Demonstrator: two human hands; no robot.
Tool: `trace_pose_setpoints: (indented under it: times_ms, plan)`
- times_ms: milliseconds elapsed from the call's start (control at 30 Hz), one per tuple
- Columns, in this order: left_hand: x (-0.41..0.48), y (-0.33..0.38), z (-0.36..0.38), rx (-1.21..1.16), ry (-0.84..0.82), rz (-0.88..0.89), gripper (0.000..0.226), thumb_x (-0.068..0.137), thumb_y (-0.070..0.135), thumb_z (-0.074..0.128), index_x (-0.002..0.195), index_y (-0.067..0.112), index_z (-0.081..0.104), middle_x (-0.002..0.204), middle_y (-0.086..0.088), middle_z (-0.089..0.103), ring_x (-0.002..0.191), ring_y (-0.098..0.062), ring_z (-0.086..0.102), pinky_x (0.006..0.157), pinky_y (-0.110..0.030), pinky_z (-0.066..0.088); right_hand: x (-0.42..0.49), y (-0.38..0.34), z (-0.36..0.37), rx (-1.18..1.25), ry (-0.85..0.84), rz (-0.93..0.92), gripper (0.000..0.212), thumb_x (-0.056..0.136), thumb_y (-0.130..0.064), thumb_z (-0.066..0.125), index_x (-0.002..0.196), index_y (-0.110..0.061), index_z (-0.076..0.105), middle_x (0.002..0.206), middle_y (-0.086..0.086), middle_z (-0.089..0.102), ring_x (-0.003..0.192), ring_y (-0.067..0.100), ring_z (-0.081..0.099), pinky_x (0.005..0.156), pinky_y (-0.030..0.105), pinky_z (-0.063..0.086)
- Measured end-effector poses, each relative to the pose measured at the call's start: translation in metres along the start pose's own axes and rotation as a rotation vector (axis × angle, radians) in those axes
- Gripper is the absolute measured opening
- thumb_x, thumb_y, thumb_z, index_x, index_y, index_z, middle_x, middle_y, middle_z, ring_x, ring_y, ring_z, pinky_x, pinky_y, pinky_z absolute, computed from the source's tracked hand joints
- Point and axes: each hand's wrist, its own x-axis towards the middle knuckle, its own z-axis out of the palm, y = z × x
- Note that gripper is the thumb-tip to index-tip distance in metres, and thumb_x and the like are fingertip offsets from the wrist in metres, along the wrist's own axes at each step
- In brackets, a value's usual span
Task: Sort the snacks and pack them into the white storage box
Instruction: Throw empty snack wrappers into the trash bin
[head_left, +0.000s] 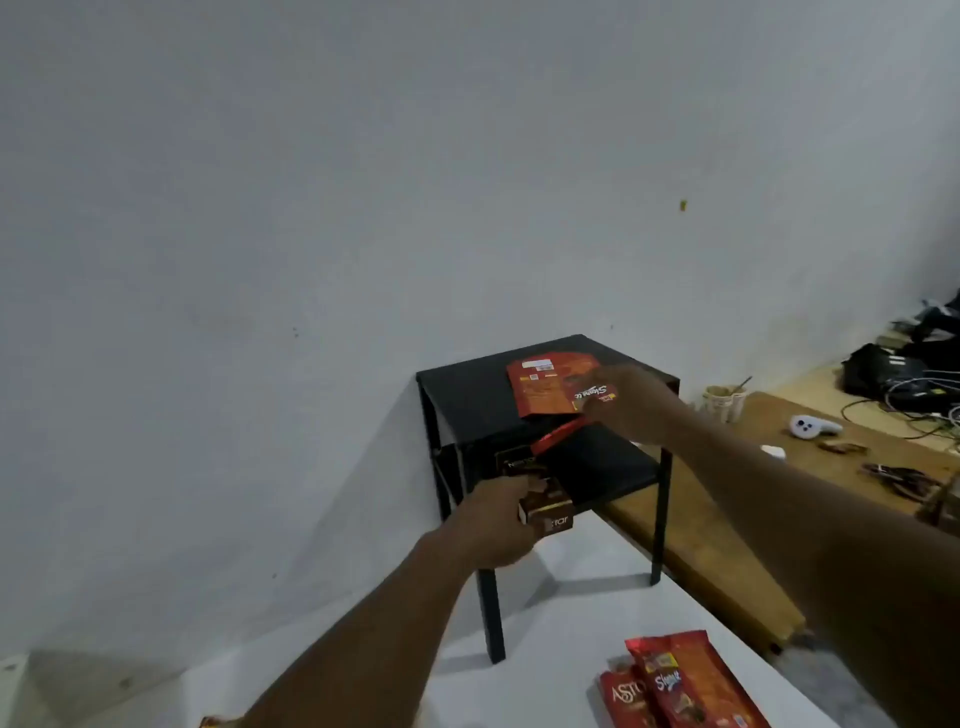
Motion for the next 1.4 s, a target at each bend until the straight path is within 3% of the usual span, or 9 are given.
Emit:
trace_pose_setpoints:
  times_ms: [133, 267, 333, 433, 733, 900, 1100, 1267, 1400]
  plan:
    - [0.063, -0.01, 0.044, 0.142, 0.006, 0.04, 0.053, 0.084, 0.054, 0.06, 0.133, 0.038, 0.048, 0.142, 0.004, 0.048, 0.127, -0.027, 0.052, 0.101, -0.045, 0.051, 0.058, 0.023, 0.022, 0.031, 0.002, 0.018, 0.028, 0.088, -0.032, 0.065, 0.117, -0.034, 0.066, 0.134, -0.005, 0.058, 0.116, 0.018, 0.054, 0.093, 0.039, 0.051]
    - [0.104, -0.019, 0.07, 0.282, -0.026, -0.11, 0.062, 0.087, 0.065, 0.05, 0.143, 0.05, 0.029, 0.162, 0.005, 0.005, 0.148, -0.038, 0.011, 0.113, -0.061, 0.03, 0.1, 0.044, 0.038, -0.097, -0.106, -0.008, 0.037, 0.084, -0.054, 0.062, 0.12, -0.046, 0.061, 0.152, -0.005, 0.041, 0.147, 0.03, 0.02, 0.111, 0.071, 0.014]
    - [0.117, -0.02, 0.077, 0.31, -0.093, -0.156, 0.063, 0.088, 0.068, 0.044, 0.145, 0.051, 0.025, 0.162, 0.008, -0.008, 0.149, -0.04, -0.008, 0.115, -0.064, 0.022, 0.109, 0.048, 0.043, -0.158, -0.243, -0.02, 0.047, 0.082, -0.066, 0.056, 0.127, -0.053, 0.053, 0.16, -0.003, 0.026, 0.151, 0.036, 0.005, 0.109, 0.075, 0.0]
    - [0.121, -0.02, 0.083, 0.29, -0.116, -0.201, 0.053, 0.093, 0.062, 0.042, 0.142, 0.045, 0.036, 0.162, 0.005, -0.014, 0.146, -0.042, -0.026, 0.115, -0.06, 0.026, 0.114, 0.048, 0.046, -0.195, -0.331, -0.036, 0.05, 0.082, -0.072, 0.049, 0.13, -0.058, 0.048, 0.161, -0.002, 0.027, 0.15, 0.036, 0.01, 0.108, 0.077, -0.005]
    - [0.094, -0.038, 0.095, 0.293, 0.052, -0.093, 0.036, 0.094, 0.053, 0.037, 0.125, 0.042, 0.051, 0.158, 0.013, 0.022, 0.152, -0.024, -0.004, 0.118, -0.053, 0.028, 0.098, 0.029, 0.042, -0.169, -0.25, 0.019, 0.041, 0.088, -0.058, 0.056, 0.128, -0.046, 0.058, 0.148, -0.005, 0.049, 0.14, 0.03, 0.038, 0.112, 0.062, 0.019]
    - [0.036, -0.031, 0.089, 0.237, 0.289, 0.067, 0.039, 0.088, 0.054, 0.039, 0.118, 0.039, 0.059, 0.146, 0.013, 0.038, 0.132, -0.015, 0.043, 0.096, -0.034, 0.055, 0.056, 0.005, 0.047, -0.104, -0.113, 0.002, 0.03, 0.092, -0.042, 0.061, 0.121, -0.043, 0.064, 0.14, -0.006, 0.057, 0.133, 0.025, 0.046, 0.112, 0.061, 0.02]
    - [-0.06, -0.017, 0.078, 0.273, 0.365, 0.187, 0.033, 0.089, 0.047, 0.047, 0.117, 0.035, 0.06, 0.137, 0.009, 0.048, 0.12, -0.016, 0.05, 0.081, -0.037, 0.059, -0.014, -0.04, 0.063, 0.005, -0.055, -0.09, 0.033, 0.092, -0.04, 0.061, 0.124, -0.036, 0.063, 0.134, -0.003, 0.062, 0.126, 0.027, 0.054, 0.107, 0.061, 0.036]
    - [-0.194, -0.034, 0.056, 0.321, 0.417, 0.11, 0.029, 0.089, 0.045, 0.046, 0.114, 0.035, 0.057, 0.133, 0.007, 0.047, 0.118, -0.019, 0.049, 0.076, -0.039, 0.058, -0.09, -0.139, 0.085, 0.034, -0.126, -0.246, 0.035, 0.092, -0.04, 0.062, 0.126, -0.033, 0.063, 0.137, -0.002, 0.06, 0.122, 0.025, 0.057, 0.103, 0.054, 0.045]
    - [-0.365, -0.084, 0.016, 0.41, 0.517, -0.135, 0.035, 0.087, 0.047, 0.046, 0.116, 0.034, 0.06, 0.133, 0.003, 0.049, 0.12, -0.022, 0.049, 0.084, -0.037, 0.055, -0.174, -0.274, 0.125, 0.096, -0.233, -0.422, 0.034, 0.087, -0.039, 0.067, 0.12, -0.033, 0.068, 0.133, 0.0, 0.063, 0.118, 0.024, 0.06, 0.1, 0.046, 0.049]
